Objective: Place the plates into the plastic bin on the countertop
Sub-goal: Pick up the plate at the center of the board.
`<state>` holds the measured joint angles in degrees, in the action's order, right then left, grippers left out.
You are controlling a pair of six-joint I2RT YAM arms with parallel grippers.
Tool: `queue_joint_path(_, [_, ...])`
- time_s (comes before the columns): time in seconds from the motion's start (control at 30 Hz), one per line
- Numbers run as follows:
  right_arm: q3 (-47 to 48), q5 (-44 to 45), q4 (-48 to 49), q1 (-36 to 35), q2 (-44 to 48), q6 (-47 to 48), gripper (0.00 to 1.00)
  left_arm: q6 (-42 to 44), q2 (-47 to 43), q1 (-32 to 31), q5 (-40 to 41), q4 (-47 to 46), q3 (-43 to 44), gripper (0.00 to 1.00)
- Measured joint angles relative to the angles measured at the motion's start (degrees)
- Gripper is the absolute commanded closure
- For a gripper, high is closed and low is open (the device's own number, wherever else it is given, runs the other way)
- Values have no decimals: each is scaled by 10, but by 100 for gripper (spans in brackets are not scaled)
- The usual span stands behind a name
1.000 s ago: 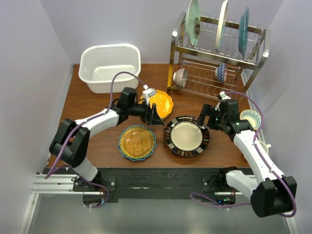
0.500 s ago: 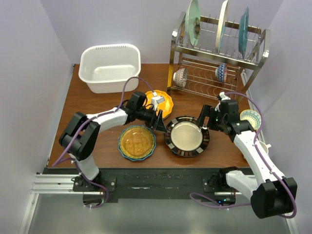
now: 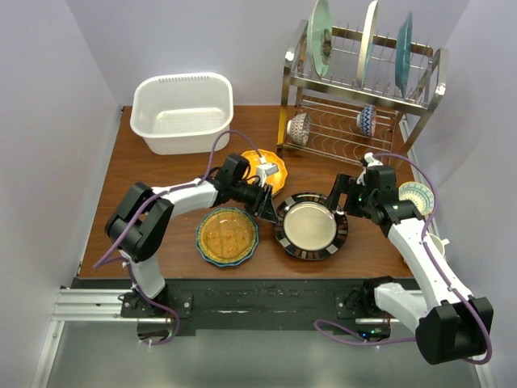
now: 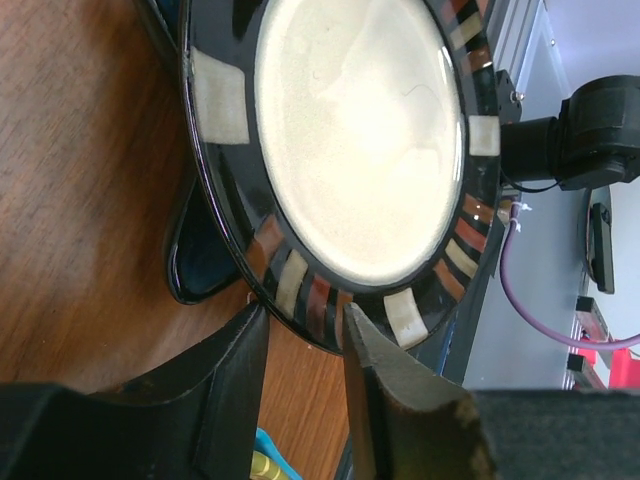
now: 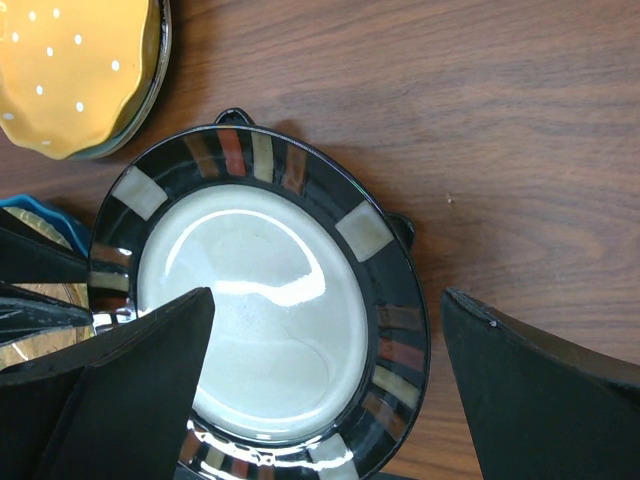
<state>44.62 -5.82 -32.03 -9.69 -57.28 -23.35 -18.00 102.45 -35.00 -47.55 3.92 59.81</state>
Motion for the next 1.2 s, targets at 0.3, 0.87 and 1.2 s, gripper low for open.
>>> queue_joint_path(0.3, [0, 0, -1, 0, 0, 0, 1, -5, 18, -4, 0, -7, 0, 70])
queue_joint_path(0.87, [-1, 1, -9, 0, 10, 1, 1, -87, 24, -14, -41, -86, 5, 100])
queue_joint_path(1.2, [-1, 1, -13, 0, 15, 2, 1, -135, 24, -7, -36, -133, -2, 100])
